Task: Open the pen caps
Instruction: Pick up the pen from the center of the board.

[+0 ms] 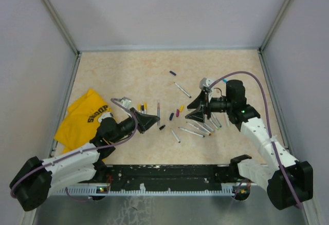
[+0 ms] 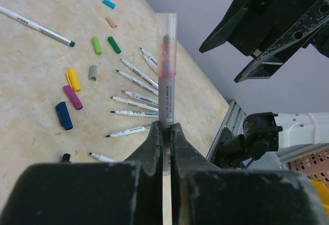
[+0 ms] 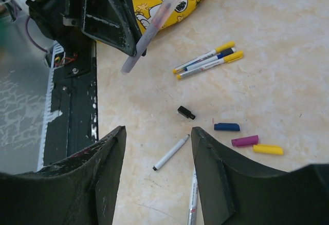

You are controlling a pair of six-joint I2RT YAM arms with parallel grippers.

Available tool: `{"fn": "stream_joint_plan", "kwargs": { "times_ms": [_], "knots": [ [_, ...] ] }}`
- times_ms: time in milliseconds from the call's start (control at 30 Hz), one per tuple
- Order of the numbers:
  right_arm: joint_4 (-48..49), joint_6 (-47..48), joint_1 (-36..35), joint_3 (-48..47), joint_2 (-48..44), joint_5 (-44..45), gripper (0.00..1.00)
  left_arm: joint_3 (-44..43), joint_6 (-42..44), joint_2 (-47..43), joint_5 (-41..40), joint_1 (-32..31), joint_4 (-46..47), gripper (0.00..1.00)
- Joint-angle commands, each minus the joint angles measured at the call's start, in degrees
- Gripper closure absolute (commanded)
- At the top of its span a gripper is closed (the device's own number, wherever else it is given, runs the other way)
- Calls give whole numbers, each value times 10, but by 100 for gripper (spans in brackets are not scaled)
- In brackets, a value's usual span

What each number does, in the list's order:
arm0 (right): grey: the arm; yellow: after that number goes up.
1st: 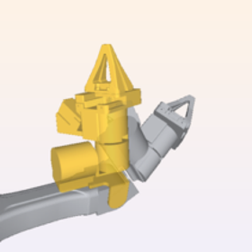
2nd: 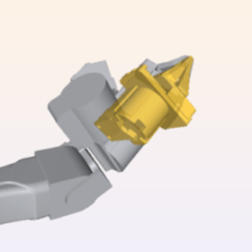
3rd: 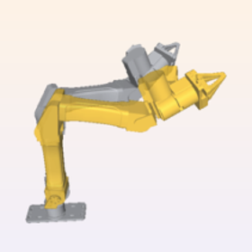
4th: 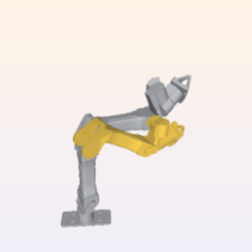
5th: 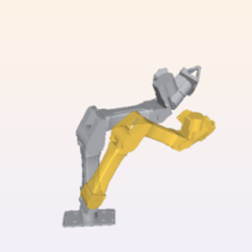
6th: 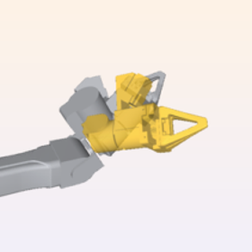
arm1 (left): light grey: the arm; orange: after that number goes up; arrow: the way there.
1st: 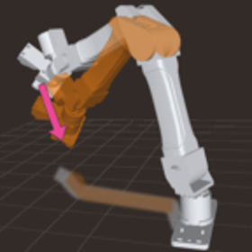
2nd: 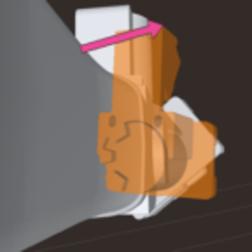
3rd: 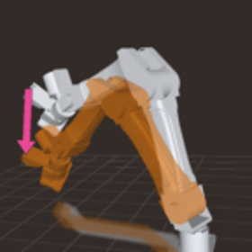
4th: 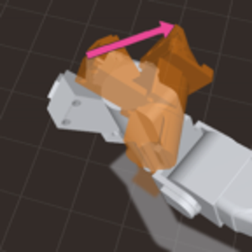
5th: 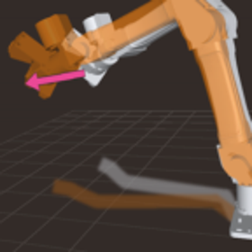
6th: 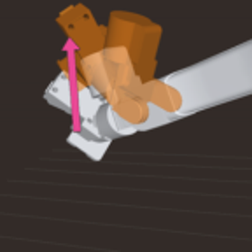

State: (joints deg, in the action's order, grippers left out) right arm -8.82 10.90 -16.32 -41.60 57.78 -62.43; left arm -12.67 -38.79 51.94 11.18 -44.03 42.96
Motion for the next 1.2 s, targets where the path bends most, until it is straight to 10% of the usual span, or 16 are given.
{"fn": "stream_joint_plan", "kwargs": {
  "times_ms": [0,1167],
  "knots": [
    [33,-8,6,1,-9,-20,46,14,-5,-9,-2,-3,59,100],
    [123,-85,-11,40,19,-44,47,55,-8,69,-46,-4,274,100]
  ]
}}
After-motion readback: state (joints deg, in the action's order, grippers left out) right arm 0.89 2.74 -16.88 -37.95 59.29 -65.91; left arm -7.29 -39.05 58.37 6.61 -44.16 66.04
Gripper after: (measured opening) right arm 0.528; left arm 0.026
